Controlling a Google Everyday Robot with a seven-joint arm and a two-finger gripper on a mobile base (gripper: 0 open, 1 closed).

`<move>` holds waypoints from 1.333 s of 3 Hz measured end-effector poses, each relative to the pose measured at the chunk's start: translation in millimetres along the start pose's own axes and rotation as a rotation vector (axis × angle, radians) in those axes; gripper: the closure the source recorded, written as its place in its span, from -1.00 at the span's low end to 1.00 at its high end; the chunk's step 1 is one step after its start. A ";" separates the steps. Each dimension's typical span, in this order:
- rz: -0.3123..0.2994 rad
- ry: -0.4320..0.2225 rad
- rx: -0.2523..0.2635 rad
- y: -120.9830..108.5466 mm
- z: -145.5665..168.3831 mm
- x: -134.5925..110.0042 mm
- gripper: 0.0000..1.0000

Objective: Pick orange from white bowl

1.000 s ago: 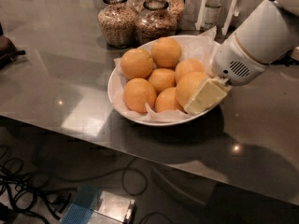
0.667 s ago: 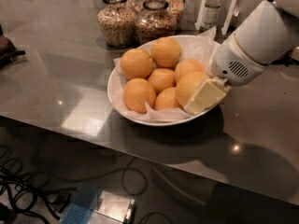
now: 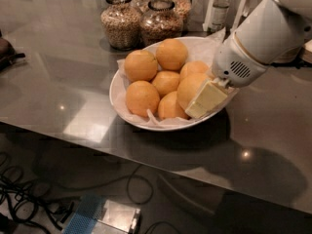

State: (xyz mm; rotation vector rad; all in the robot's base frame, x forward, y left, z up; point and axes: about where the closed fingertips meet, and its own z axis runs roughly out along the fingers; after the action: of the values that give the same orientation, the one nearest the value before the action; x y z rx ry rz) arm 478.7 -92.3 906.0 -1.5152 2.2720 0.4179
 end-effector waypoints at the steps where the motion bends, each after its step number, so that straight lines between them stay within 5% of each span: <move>1: -0.275 -0.220 -0.015 32.9 -40.3 -73.8 1.00; 2: -0.362 -0.303 -0.013 45.8 -62.3 -95.6 1.00; 4: -0.316 -0.479 -0.079 18.9 -88.6 -38.5 1.00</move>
Offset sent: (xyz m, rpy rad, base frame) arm -0.0260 0.0796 0.1348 0.3115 -0.3417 0.3992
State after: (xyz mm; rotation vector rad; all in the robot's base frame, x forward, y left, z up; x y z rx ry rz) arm 461.9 -93.1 1003.0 -1.5734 1.6388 0.6960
